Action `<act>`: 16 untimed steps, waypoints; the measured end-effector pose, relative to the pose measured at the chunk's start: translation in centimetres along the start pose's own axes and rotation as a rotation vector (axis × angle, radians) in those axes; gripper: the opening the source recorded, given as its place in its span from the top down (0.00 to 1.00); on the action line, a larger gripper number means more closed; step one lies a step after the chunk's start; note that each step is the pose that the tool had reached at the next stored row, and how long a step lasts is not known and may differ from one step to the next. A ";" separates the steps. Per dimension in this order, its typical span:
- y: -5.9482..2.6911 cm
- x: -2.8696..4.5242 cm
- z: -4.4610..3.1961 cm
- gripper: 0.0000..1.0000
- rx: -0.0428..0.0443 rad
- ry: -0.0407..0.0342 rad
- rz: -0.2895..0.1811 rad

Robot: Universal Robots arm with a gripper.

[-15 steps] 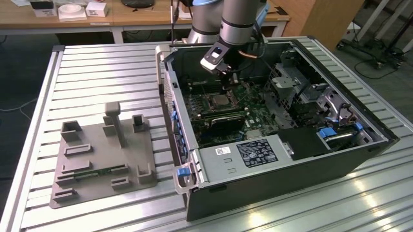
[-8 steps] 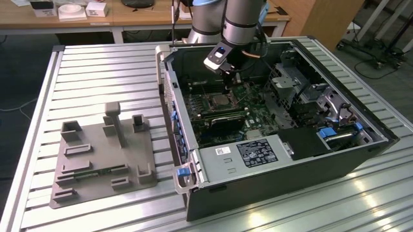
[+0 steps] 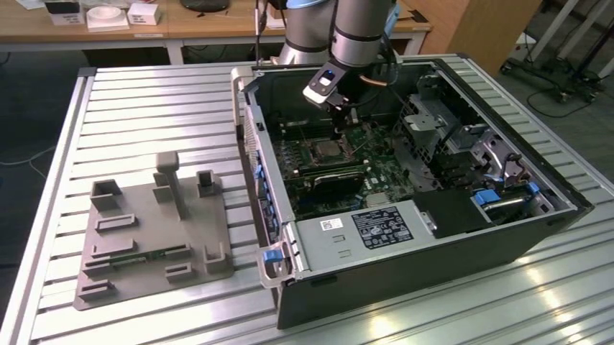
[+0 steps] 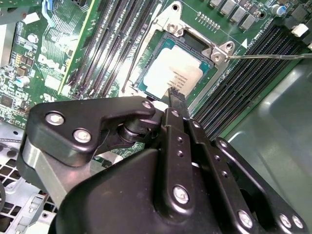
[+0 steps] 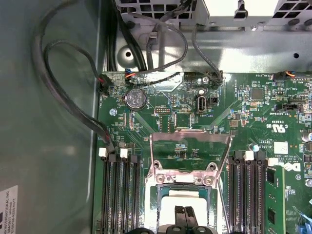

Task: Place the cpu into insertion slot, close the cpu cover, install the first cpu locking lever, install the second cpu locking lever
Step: 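Close the cpu cover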

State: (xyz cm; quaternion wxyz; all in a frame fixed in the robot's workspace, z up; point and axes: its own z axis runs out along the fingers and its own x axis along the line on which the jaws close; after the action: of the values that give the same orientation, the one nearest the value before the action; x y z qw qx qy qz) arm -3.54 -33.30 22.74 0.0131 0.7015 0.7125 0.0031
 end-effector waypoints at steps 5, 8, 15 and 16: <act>0.01 -0.01 -0.43 0.90 -0.0001 0.0001 0.000; 0.03 -0.01 -0.98 0.90 0.0000 0.0000 0.000; 0.41 -0.02 -1.12 0.90 0.0000 0.0000 0.000; 0.55 -0.02 -1.11 0.90 0.0000 0.0001 0.000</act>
State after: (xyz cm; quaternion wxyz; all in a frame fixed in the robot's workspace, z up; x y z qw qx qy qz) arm -3.02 -33.30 23.86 0.0131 0.7015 0.7125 0.0031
